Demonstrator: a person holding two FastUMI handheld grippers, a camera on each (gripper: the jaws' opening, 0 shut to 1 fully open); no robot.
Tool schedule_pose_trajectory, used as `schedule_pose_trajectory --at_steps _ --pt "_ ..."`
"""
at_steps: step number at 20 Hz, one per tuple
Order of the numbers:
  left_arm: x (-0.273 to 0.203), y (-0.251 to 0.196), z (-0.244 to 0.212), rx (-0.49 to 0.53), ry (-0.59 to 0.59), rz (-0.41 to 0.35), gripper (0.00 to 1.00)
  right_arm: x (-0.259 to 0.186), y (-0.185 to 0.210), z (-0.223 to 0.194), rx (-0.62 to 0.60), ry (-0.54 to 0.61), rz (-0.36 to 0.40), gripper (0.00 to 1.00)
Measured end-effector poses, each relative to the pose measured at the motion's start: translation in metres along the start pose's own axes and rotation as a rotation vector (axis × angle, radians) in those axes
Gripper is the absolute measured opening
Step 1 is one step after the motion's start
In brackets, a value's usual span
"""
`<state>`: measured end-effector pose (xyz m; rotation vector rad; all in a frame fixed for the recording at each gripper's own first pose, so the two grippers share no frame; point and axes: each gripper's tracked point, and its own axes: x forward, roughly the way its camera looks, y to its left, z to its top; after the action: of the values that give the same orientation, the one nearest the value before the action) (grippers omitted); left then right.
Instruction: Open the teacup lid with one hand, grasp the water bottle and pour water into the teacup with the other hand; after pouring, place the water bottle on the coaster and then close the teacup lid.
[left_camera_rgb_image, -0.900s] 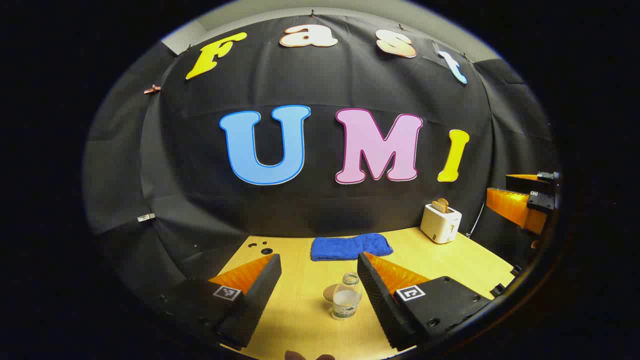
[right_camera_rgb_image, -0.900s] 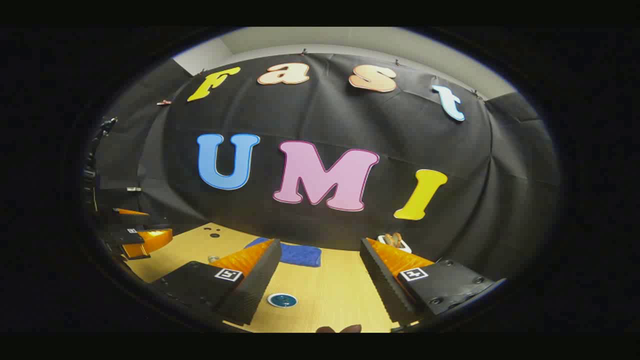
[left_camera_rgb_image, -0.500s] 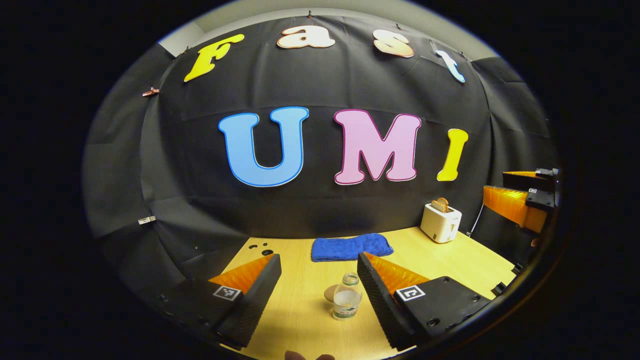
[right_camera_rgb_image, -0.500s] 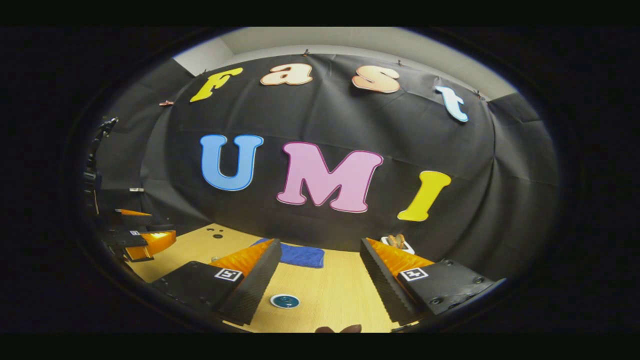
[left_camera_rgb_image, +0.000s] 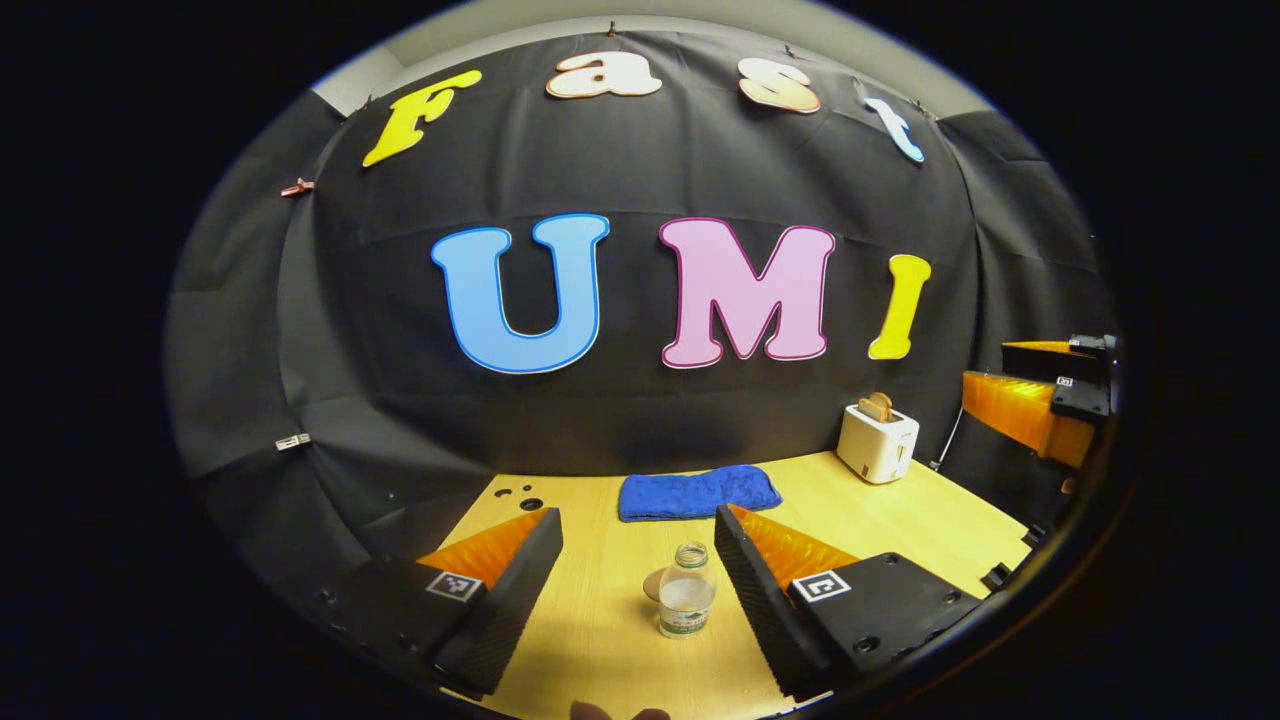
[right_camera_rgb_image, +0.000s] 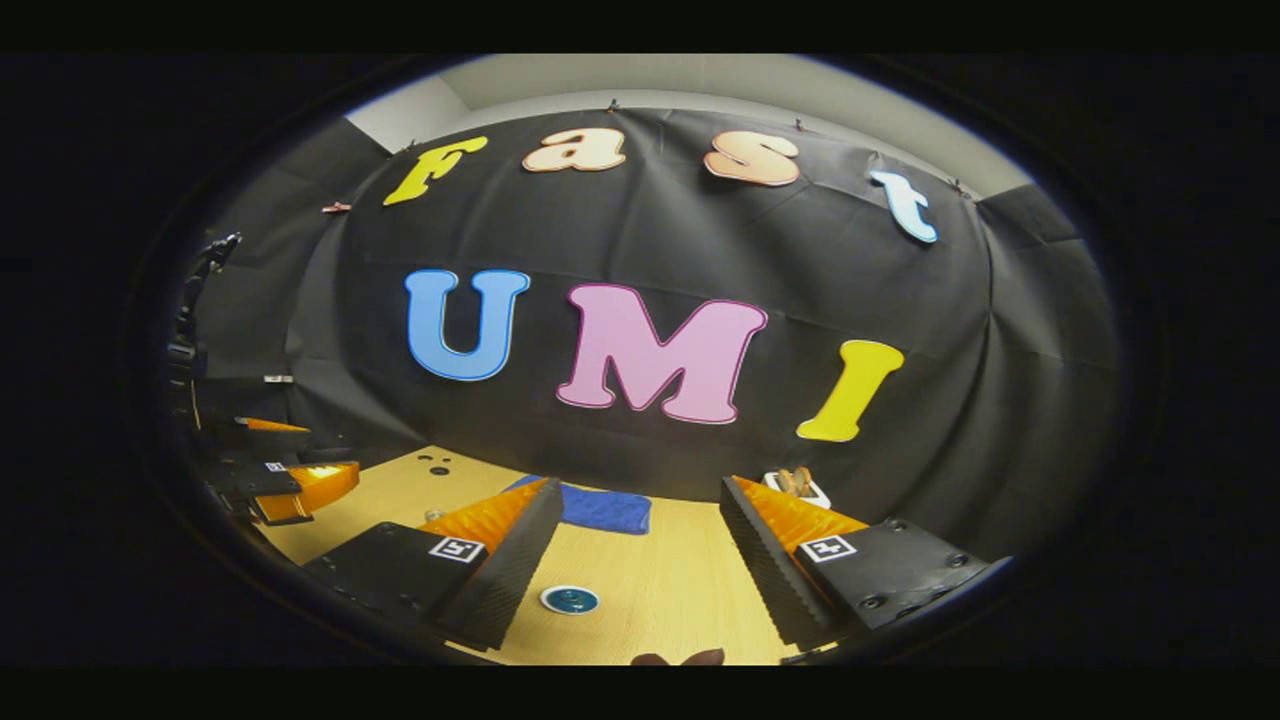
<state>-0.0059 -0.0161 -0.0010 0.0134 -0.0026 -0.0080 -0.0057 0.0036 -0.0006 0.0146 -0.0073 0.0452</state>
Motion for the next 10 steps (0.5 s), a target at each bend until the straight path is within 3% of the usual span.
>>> schedule_pose_trajectory --at_steps 6,10 --pt "0.002 -0.015 -0.028 -0.019 0.026 -0.015 0.97 0.01 0.002 -0.046 0.043 0.045 0.046 0.98" --pt "0.011 -0.027 -0.074 -0.016 0.063 -0.028 0.97 0.024 0.018 -0.096 0.038 0.065 0.128 0.98"
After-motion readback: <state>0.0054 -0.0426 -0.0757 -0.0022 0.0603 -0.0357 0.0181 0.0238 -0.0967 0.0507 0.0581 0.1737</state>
